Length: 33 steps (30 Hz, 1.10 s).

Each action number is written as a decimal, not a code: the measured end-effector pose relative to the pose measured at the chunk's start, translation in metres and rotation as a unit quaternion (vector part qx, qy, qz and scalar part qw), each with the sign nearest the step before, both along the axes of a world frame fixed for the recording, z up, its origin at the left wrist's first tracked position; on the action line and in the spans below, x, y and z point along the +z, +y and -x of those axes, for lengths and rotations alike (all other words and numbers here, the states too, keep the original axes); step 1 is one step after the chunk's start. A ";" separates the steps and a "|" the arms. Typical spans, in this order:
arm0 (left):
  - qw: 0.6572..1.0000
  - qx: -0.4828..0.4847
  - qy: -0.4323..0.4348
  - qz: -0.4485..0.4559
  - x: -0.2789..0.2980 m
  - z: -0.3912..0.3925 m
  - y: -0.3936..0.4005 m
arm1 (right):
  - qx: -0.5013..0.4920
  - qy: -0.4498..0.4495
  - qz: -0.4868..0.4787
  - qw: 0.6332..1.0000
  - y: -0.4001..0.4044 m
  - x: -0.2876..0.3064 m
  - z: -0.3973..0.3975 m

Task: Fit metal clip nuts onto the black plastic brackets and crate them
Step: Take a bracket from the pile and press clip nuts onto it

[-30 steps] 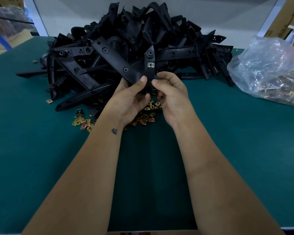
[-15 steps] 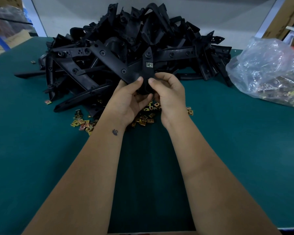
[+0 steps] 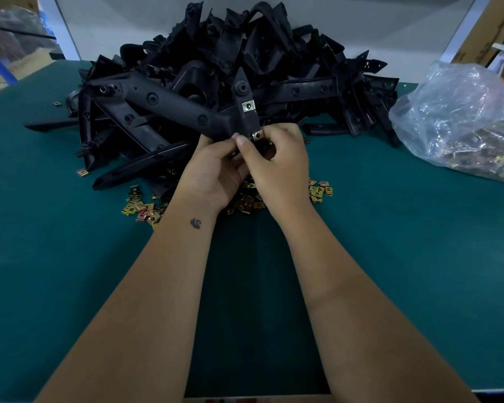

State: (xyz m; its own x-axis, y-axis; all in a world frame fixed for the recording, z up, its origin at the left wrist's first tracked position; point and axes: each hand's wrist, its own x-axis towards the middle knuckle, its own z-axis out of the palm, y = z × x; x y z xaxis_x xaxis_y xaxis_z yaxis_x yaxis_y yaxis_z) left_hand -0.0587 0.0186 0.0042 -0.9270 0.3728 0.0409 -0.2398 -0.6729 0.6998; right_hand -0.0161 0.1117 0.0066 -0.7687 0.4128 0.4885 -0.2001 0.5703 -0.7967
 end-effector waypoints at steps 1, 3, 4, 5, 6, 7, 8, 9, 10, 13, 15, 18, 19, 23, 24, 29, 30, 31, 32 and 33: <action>1.000 0.000 0.000 -0.003 0.000 0.000 0.000 | -0.005 0.001 -0.012 1.000 0.000 0.000 0.000; 1.000 0.001 -0.001 -0.010 -0.001 0.000 0.000 | -0.011 -0.003 -0.031 0.999 0.000 0.000 0.000; 1.000 0.000 -0.002 -0.011 -0.001 0.000 -0.001 | -0.012 -0.005 -0.038 0.999 0.001 0.000 0.000; 1.000 -0.001 -0.002 -0.012 -0.001 0.001 -0.001 | -0.012 -0.006 -0.043 0.999 0.001 0.000 0.000; 1.000 -0.003 -0.001 -0.012 -0.001 0.000 -0.001 | -0.011 -0.006 -0.044 0.999 0.002 0.000 0.000; 1.000 -0.003 -0.001 -0.013 -0.001 0.000 -0.001 | -0.008 -0.004 -0.042 0.999 0.002 0.000 0.000; 1.000 -0.003 -0.003 -0.014 -0.001 0.000 -0.001 | -0.005 -0.003 -0.038 0.999 0.001 0.000 -0.001; 1.000 -0.002 -0.006 -0.015 -0.002 0.001 -0.001 | -0.002 -0.003 -0.034 0.999 0.001 0.001 -0.001; 1.000 0.000 -0.008 -0.016 -0.002 0.001 -0.001 | 0.001 -0.005 -0.032 0.999 0.001 0.001 -0.001; 1.000 0.002 -0.009 -0.012 -0.002 0.001 0.000 | 0.005 -0.006 -0.038 0.999 0.000 0.000 -0.001; 1.000 0.008 -0.013 -0.006 -0.002 0.001 0.001 | 0.005 -0.003 -0.044 0.999 0.000 0.001 0.000; 1.000 0.013 -0.020 -0.002 -0.002 0.001 0.001 | 0.006 0.002 -0.048 0.999 -0.001 0.001 0.000; 1.000 0.012 -0.021 0.002 -0.002 0.001 0.001 | 0.007 0.002 -0.048 0.999 -0.001 0.001 0.000; 0.999 0.008 -0.028 0.019 -0.001 0.000 0.001 | 0.008 0.006 -0.042 0.999 0.000 0.000 0.000; 0.999 0.010 -0.028 0.021 0.000 -0.001 0.000 | 0.006 0.006 -0.043 0.999 0.000 0.000 0.000; 0.997 0.002 -0.057 0.044 0.005 -0.006 -0.001 | -0.003 0.017 -0.028 0.999 -0.002 -0.002 -0.005; 0.997 0.010 -0.059 0.057 0.007 -0.008 -0.002 | -0.004 0.018 -0.019 1.000 -0.003 -0.003 -0.007; 0.995 0.023 -0.057 0.074 0.009 -0.009 -0.002 | -0.004 0.019 -0.006 1.000 -0.004 -0.003 -0.009; 0.994 0.040 -0.050 0.089 0.011 -0.009 -0.003 | -0.006 0.020 0.010 1.000 -0.004 -0.004 -0.012; 0.993 0.056 -0.041 0.099 0.012 -0.010 -0.003 | -0.010 0.018 0.033 0.999 -0.004 -0.004 -0.015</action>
